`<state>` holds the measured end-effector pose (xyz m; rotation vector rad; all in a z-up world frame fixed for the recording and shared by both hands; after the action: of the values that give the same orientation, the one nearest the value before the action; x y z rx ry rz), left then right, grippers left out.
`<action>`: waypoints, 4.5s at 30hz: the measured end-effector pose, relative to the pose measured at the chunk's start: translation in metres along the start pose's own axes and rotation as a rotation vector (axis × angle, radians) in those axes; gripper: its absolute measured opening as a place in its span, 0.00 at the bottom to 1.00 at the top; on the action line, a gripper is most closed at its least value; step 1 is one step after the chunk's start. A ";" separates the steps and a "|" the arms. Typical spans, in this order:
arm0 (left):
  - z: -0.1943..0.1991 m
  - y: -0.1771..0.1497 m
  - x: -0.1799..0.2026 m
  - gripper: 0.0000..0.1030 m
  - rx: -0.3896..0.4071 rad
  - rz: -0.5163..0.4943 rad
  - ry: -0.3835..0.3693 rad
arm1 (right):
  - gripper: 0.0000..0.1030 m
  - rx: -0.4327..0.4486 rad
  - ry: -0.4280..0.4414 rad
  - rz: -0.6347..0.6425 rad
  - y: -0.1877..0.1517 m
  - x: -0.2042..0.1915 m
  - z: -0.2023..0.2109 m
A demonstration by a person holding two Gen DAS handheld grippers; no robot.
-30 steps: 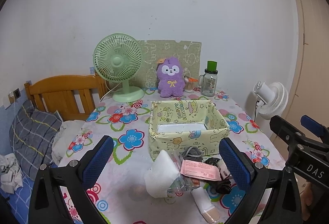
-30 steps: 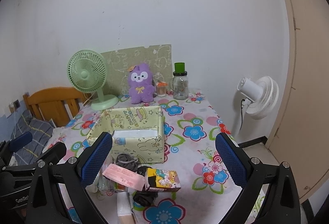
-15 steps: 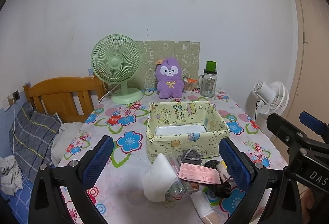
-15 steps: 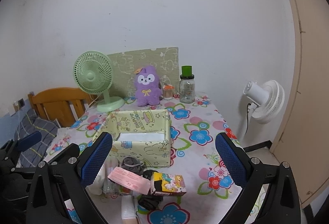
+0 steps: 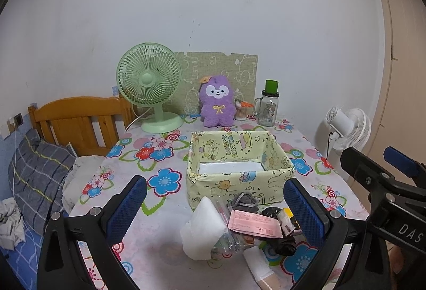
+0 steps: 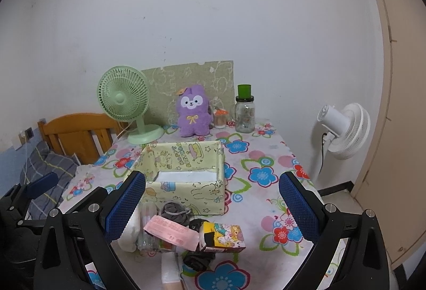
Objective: Organize soft objects
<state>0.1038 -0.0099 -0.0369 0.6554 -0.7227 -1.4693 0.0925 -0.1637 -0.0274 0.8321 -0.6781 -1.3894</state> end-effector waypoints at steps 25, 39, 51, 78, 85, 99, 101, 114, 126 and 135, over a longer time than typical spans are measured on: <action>-0.067 -0.019 -0.003 0.94 -0.126 0.005 -0.033 | 0.99 -0.126 0.007 0.001 -0.018 -0.004 -0.071; -0.114 -0.040 -0.011 0.82 -0.257 0.046 -0.058 | 0.98 -0.232 0.026 0.003 -0.037 -0.012 -0.116; -0.140 -0.050 -0.024 0.64 -0.339 0.078 -0.048 | 0.98 -0.301 0.044 0.018 -0.044 -0.027 -0.149; -0.152 -0.061 -0.016 0.30 -0.389 0.044 -0.119 | 0.47 -0.497 0.178 0.012 -0.069 -0.067 -0.200; -0.147 -0.058 -0.017 0.24 -0.380 0.059 -0.139 | 0.30 -0.463 0.173 0.009 -0.064 -0.065 -0.193; -0.124 -0.045 -0.009 0.20 -0.312 0.033 -0.122 | 0.27 -0.385 0.156 0.001 -0.047 -0.058 -0.166; -0.120 -0.042 -0.008 0.20 -0.301 0.028 -0.118 | 0.27 -0.371 0.153 -0.002 -0.043 -0.056 -0.160; -0.089 -0.017 0.008 0.20 -0.223 -0.010 -0.108 | 0.27 -0.291 0.149 -0.020 -0.018 -0.043 -0.122; -0.064 0.003 0.022 0.20 -0.170 -0.034 -0.104 | 0.27 -0.234 0.150 -0.023 0.004 -0.035 -0.093; -0.047 0.023 0.034 0.20 -0.133 -0.058 -0.109 | 0.27 -0.190 0.130 -0.018 0.025 -0.030 -0.070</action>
<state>0.1541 -0.0452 -0.0483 0.5011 -0.6873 -1.6010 0.1616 -0.1272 -0.0441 0.7705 -0.4320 -1.3794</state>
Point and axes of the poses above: each gripper's, at about its wrist camera, not at the fingertips, and z roughly against the way its jaws point, x to its right, y to its top, the point moved 8 cm from there along -z, roughly the way its jaws point, and after that the axes turned 12 degrees about -x, right-handed, at the moved point
